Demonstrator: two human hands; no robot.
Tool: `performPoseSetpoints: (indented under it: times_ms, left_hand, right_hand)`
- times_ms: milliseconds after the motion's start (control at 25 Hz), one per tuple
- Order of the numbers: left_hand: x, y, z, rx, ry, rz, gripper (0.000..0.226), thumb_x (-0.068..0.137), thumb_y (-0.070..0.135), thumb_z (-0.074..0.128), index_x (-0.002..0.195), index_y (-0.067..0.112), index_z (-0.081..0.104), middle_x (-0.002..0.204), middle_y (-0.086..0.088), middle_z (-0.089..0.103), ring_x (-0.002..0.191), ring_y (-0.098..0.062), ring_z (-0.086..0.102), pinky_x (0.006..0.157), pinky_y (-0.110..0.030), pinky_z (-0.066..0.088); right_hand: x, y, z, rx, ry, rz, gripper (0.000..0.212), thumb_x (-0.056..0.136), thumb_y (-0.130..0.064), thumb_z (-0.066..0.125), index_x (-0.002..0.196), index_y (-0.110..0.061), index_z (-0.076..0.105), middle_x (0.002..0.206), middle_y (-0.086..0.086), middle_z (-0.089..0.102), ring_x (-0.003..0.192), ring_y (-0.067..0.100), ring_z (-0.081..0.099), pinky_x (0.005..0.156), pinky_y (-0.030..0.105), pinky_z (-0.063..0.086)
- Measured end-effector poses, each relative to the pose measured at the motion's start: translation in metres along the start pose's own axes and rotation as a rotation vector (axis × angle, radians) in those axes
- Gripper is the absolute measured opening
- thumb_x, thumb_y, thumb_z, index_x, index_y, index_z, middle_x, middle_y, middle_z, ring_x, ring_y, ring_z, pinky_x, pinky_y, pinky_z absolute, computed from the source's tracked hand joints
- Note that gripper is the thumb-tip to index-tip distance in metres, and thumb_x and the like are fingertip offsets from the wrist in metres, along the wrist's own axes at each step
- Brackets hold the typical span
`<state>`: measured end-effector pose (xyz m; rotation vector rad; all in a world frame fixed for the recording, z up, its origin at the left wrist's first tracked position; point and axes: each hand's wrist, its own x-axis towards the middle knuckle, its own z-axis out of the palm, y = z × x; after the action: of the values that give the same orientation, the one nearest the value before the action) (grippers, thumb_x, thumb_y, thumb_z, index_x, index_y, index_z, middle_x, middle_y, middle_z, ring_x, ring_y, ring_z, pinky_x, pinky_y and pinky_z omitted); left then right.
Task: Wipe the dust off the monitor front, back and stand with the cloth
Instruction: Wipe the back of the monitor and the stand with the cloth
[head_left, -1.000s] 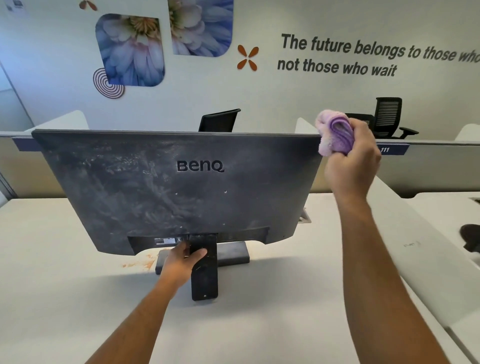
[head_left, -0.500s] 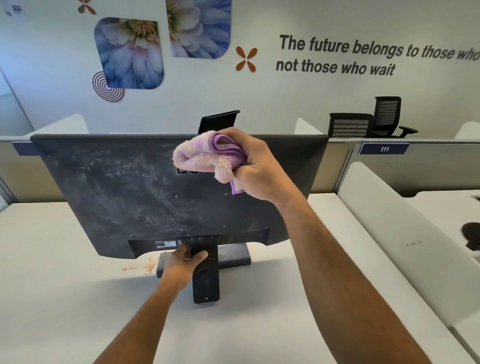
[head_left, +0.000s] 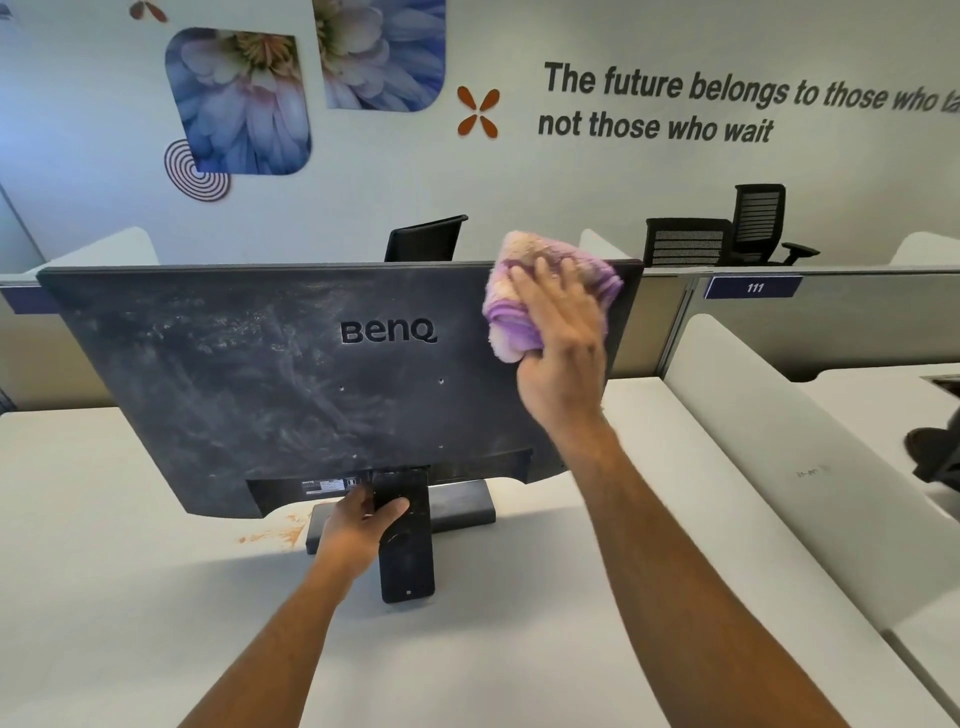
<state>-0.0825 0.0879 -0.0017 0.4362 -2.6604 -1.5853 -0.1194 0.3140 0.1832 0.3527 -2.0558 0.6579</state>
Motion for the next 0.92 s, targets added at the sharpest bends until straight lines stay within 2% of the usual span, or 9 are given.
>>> performPoseSetpoints:
  times_ms: [160,200,280,360,440,520,600,720,920]
  left_hand:
    - [0.001,0.000,-0.002,-0.007,-0.005,0.012,0.025,0.088,0.041,0.068,0.105,0.028,0.056,0.089,0.013,0.064,0.081,-0.005,0.059,0.071,-0.025,0.046]
    - [0.000,0.000,-0.002,-0.015,-0.005,0.013,0.026,0.087,0.040,0.069,0.106,0.027,0.057,0.087,0.015,0.064,0.081,-0.005,0.060,0.067,-0.022,0.046]
    - [0.001,0.000,-0.003,-0.030,-0.005,0.015,0.027,0.087,0.039,0.070,0.107,0.025,0.058,0.087,0.015,0.065,0.082,-0.006,0.062,0.065,-0.020,0.046]
    - [0.001,0.000,-0.002,-0.046,-0.010,0.015,0.031,0.087,0.038,0.070,0.111,0.022,0.060,0.092,0.009,0.068,0.084,-0.010,0.063,0.072,-0.025,0.048]
    - [0.001,0.000,-0.001,-0.049,-0.003,0.007,0.034,0.088,0.039,0.068,0.115,0.021,0.059,0.095,0.006,0.066,0.083,-0.008,0.062,0.076,-0.027,0.047]
    - [0.000,0.000,0.000,-0.055,-0.008,0.003,0.036,0.089,0.040,0.067,0.118,0.020,0.058,0.098,0.004,0.065,0.083,-0.008,0.060,0.078,-0.028,0.046]
    - [0.000,0.001,0.001,-0.050,-0.012,-0.003,0.040,0.089,0.041,0.065,0.121,0.020,0.056,0.103,0.002,0.064,0.088,-0.015,0.061,0.083,-0.031,0.049]
    - [0.001,-0.001,0.001,-0.021,-0.005,-0.017,0.043,0.089,0.043,0.065,0.123,0.019,0.055,0.106,0.002,0.063,0.094,-0.020,0.060,0.087,-0.036,0.049]
    - [0.000,-0.001,-0.002,-0.029,-0.011,0.020,0.036,0.088,0.043,0.067,0.117,0.025,0.056,0.095,0.010,0.064,0.081,-0.001,0.060,0.061,-0.012,0.043]
  right_hand:
    - [-0.031,-0.047,0.028,0.124,-0.091,-0.184,0.048,0.088,-0.019,0.043,0.131,-0.010,0.061,0.140,0.009,0.056,0.139,0.030,0.040,0.120,0.046,0.014]
    - [-0.040,-0.055,0.031,0.169,-0.149,-0.260,0.046,0.088,-0.016,0.044,0.129,-0.009,0.062,0.137,0.009,0.058,0.137,0.029,0.043,0.119,0.045,0.017]
    - [-0.048,-0.059,0.030,0.299,-0.192,-0.357,0.041,0.084,-0.005,0.051,0.124,-0.007,0.064,0.127,0.009,0.064,0.126,0.026,0.053,0.110,0.043,0.037]
    - [-0.044,-0.049,0.019,0.409,0.015,-0.267,0.038,0.079,0.002,0.053,0.114,-0.005,0.067,0.117,0.007,0.067,0.112,0.021,0.059,0.094,0.036,0.048]
    - [-0.030,-0.024,0.007,0.397,0.303,-0.064,0.041,0.079,0.003,0.049,0.116,-0.006,0.065,0.122,0.004,0.064,0.116,0.016,0.057,0.098,0.030,0.045]
    - [-0.016,0.005,0.000,0.280,0.396,0.131,0.046,0.085,-0.003,0.045,0.130,-0.004,0.057,0.137,0.008,0.056,0.131,0.020,0.048,0.109,0.036,0.040]
    - [-0.015,0.013,0.006,0.169,0.298,0.181,0.050,0.091,-0.012,0.040,0.140,-0.003,0.049,0.146,0.014,0.047,0.141,0.028,0.036,0.117,0.046,0.029]
    - [-0.043,-0.010,0.037,0.098,0.093,0.004,0.051,0.090,-0.007,0.052,0.141,-0.011,0.048,0.151,0.012,0.042,0.146,0.029,0.027,0.118,0.052,0.022]
    - [-0.095,-0.022,0.053,0.110,-0.128,-0.393,0.031,0.087,-0.012,0.063,0.117,-0.011,0.068,0.126,0.007,0.065,0.128,0.025,0.052,0.107,0.049,0.038]
